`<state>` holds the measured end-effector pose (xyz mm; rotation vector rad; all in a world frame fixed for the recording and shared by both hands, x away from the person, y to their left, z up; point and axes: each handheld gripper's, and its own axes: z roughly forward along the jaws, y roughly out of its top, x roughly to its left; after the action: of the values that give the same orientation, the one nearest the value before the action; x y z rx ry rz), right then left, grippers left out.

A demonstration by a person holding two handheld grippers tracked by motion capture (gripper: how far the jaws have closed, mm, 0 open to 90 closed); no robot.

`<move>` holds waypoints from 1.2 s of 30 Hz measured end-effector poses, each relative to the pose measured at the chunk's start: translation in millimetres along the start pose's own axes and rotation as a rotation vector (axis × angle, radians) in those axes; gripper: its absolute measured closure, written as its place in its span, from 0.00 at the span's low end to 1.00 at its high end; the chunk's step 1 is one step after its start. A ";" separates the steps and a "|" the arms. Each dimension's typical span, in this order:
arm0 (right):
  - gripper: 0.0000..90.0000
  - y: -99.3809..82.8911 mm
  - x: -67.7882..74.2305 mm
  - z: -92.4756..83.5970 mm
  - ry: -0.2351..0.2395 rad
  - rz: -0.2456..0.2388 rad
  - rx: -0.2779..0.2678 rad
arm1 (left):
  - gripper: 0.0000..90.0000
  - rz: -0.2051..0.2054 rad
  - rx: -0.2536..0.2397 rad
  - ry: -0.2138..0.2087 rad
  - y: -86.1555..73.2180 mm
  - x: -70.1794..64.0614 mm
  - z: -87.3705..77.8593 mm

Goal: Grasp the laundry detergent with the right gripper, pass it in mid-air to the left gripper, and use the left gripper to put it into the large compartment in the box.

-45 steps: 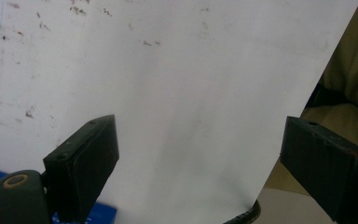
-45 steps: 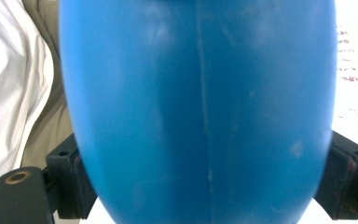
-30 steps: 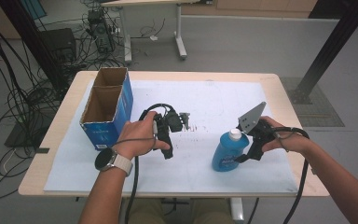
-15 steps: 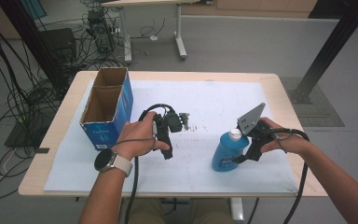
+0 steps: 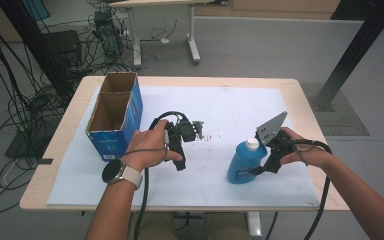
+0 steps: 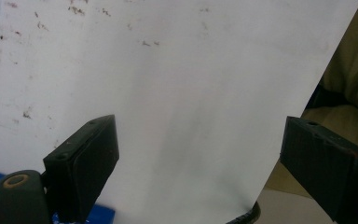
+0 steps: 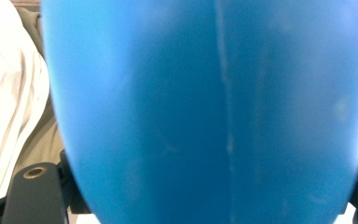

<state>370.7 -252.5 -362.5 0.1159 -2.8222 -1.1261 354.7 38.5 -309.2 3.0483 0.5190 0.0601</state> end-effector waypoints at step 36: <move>0.25 -10.4 0.9 6.7 0.002 0.009 -0.039 | 0.13 0.001 0.002 0.000 0.5 -0.3 0.6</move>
<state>369.3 -255.6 -374.5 0.1010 -2.7946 -1.1786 354.6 37.9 -309.8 3.0503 0.5171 0.0593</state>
